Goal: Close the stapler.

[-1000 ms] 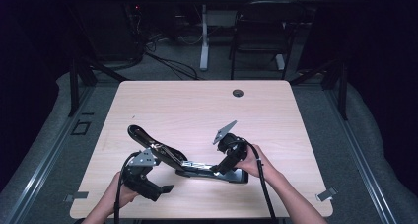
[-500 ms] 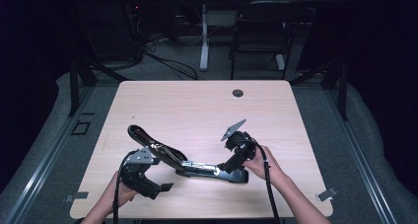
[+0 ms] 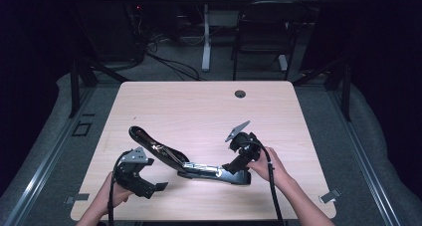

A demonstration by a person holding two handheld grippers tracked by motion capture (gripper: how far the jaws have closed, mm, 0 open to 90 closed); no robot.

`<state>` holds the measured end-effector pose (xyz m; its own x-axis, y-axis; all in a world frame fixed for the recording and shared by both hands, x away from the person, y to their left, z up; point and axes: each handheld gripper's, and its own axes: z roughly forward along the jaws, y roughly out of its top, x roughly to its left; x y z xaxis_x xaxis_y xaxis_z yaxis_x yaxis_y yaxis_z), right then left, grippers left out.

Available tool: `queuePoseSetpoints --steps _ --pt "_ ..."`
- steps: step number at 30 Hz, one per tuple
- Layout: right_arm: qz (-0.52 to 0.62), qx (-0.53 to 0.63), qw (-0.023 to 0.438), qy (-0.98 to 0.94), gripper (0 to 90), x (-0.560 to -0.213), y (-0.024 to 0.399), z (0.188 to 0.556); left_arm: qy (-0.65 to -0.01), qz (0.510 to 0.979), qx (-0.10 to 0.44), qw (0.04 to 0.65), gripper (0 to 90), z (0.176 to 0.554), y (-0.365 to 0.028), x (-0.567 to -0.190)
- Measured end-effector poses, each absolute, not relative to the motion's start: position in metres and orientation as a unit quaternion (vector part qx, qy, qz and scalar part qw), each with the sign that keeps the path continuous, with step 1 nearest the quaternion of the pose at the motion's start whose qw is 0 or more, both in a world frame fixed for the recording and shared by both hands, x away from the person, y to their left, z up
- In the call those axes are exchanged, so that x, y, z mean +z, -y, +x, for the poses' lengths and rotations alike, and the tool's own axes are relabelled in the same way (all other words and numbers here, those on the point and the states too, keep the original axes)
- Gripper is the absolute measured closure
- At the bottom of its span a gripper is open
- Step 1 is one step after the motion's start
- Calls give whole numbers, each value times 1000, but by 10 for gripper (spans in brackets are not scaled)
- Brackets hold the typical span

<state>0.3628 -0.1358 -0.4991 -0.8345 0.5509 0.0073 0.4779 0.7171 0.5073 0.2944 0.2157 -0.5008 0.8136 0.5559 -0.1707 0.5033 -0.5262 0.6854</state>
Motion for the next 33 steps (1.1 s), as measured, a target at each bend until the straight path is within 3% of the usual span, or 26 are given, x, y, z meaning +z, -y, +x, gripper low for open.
queuePoseSetpoints --steps 14,19,26,27,33 --pt "278 243 89 -925 35 -499 135 361 -355 848 72 387 187 300 -239 -494" --pt "280 239 87 -926 41 -499 136 362 -389 835 90 378 345 303 -244 -495" --pt "285 247 89 -922 103 -497 131 359 -472 781 117 393 596 311 -261 -495" --pt "293 285 116 -905 118 -504 128 358 -477 773 117 400 630 311 -263 -495" --pt "298 291 126 -900 179 -501 129 357 -469 757 136 435 774 309 -261 -491"
